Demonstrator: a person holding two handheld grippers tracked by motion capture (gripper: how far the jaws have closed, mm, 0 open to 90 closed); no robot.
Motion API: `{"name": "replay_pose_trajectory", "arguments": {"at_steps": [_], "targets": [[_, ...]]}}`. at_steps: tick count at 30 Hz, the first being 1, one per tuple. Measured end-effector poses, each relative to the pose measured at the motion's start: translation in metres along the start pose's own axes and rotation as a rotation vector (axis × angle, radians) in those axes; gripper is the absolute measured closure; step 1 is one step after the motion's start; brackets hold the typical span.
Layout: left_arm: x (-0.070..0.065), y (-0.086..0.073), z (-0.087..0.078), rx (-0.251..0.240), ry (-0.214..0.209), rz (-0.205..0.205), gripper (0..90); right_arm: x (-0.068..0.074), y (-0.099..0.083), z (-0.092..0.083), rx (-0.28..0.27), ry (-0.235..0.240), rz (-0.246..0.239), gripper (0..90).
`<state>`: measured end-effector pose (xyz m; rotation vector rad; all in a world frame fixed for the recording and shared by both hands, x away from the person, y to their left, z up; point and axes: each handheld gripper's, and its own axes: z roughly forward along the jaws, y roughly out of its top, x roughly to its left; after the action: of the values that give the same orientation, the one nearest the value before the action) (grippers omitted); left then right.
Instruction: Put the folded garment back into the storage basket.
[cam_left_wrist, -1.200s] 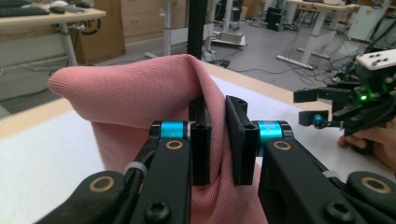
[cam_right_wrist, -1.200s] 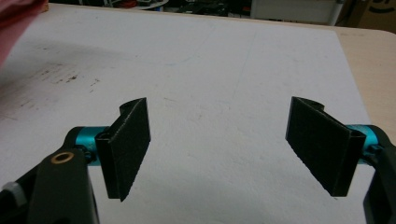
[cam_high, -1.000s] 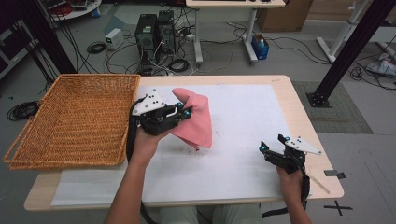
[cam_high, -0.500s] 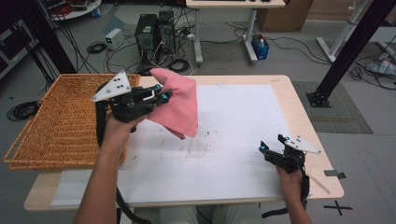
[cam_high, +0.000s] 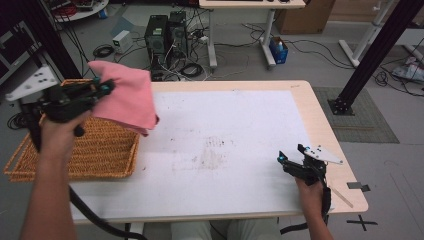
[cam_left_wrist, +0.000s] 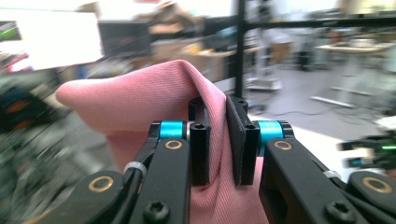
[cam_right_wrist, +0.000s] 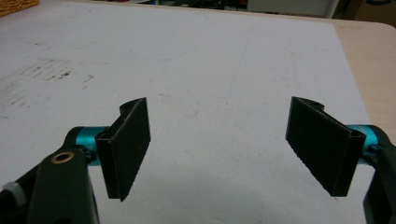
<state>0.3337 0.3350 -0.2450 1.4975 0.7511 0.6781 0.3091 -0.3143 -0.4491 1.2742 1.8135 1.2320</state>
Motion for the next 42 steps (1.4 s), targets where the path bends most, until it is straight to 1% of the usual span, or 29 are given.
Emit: {"name": "replay_pose_trajectory", "arguments": {"at_steps": [1, 2, 3, 4, 5, 6, 7, 8, 9, 10, 11, 13, 15, 17, 19, 21, 22, 24, 25, 27, 28, 32, 36, 37, 42], "targets": [[0.012, -0.007, -0.010, 0.013, 0.094, -0.040, 66.3, -0.001, 0.000, 0.000, -0.002, 0.001, 0.004, 21.7], [0.021, -0.013, -0.020, 0.025, 0.176, -0.097, 49.0, -0.001, 0.000, 0.000, -0.003, 0.004, 0.012, 21.6], [0.027, -0.020, -0.029, 0.020, 0.211, -0.134, 41.9, -0.001, 0.000, -0.001, -0.003, 0.004, 0.013, 21.7], [0.028, -0.025, -0.036, 0.008, 0.241, -0.135, 41.3, -0.001, 0.000, 0.000, -0.003, 0.003, 0.012, 21.7], [0.027, -0.029, -0.040, 0.005, 0.261, -0.133, 40.9, -0.001, 0.000, 0.000, -0.001, 0.003, 0.008, 21.7], [0.026, -0.033, -0.042, 0.001, 0.274, -0.149, 38.5, -0.001, 0.000, 0.000, 0.001, 0.003, 0.007, 21.7], [0.024, -0.036, -0.042, 0.001, 0.281, -0.167, 33.4, -0.001, 0.000, 0.000, 0.003, 0.003, 0.007, 21.6], [0.022, -0.039, -0.042, -0.004, 0.282, -0.170, 31.1, -0.001, 0.000, 0.000, 0.004, 0.003, 0.007, 21.6], [0.019, -0.041, -0.040, -0.014, 0.277, -0.171, 31.0, -0.001, 0.000, 0.000, 0.005, 0.004, 0.009, 21.7], [0.016, -0.044, -0.038, -0.026, 0.262, -0.175, 30.8, -0.001, 0.000, 0.000, 0.004, 0.005, 0.010, 21.7], [0.012, -0.047, -0.036, -0.037, 0.250, -0.176, 28.9, -0.001, 0.000, 0.000, 0.004, 0.005, 0.010, 21.7], [0.004, -0.055, -0.029, -0.047, 0.227, -0.158, 27.6, -0.001, 0.000, 0.000, 0.003, 0.002, 0.009, 21.6], [-0.003, -0.062, -0.021, -0.053, 0.215, -0.160, 23.6, -0.001, 0.000, 0.000, 0.002, 0.003, 0.008, 21.7], [-0.010, -0.067, -0.013, -0.057, 0.203, -0.166, 23.6, -0.001, 0.000, 0.000, 0.002, 0.004, 0.008, 21.7], [-0.019, -0.069, -0.004, -0.054, 0.187, -0.156, 23.6, 0.000, 0.000, 0.000, 0.002, 0.004, 0.002, 21.6], [-0.030, -0.070, 0.006, -0.063, 0.168, -0.135, 23.6, 0.000, 0.000, 0.000, 0.000, 0.004, 0.001, 21.7], [-0.034, -0.070, 0.010, -0.068, 0.164, -0.131, 23.6, 0.000, 0.000, 0.000, 0.000, 0.004, -0.002, 21.6], [-0.044, -0.070, 0.020, -0.078, 0.157, -0.108, 23.4, 0.000, 0.000, 0.000, 0.001, 0.005, -0.002, 21.6], [-0.049, -0.070, 0.025, -0.089, 0.153, -0.106, 22.3, 0.000, 0.000, 0.000, 0.001, 0.006, -0.004, 21.6], [-0.059, -0.069, 0.035, -0.090, 0.141, -0.087, 20.7, 0.000, 0.000, 0.000, 0.000, 0.007, -0.006, 21.6], [-0.063, -0.069, 0.040, -0.095, 0.137, -0.086, 20.7, 0.000, 0.000, 0.000, 0.001, 0.007, -0.004, 21.7], [-0.077, -0.072, 0.058, -0.070, 0.117, -0.085, 20.7, 0.000, 0.000, 0.000, 0.000, 0.009, -0.002, 21.6], [-0.095, -0.081, 0.077, -0.044, 0.088, -0.085, 20.7, 0.000, 0.000, 0.000, 0.001, 0.008, -0.003, 21.7], [-0.099, -0.084, 0.081, -0.046, 0.084, -0.091, 20.7, 0.000, 0.000, 0.000, 0.001, 0.009, -0.003, 21.6], [-0.121, -0.096, 0.103, -0.024, 0.045, -0.076, 20.7, 0.000, 0.000, 0.000, 0.000, 0.009, -0.004, 21.6]]}}
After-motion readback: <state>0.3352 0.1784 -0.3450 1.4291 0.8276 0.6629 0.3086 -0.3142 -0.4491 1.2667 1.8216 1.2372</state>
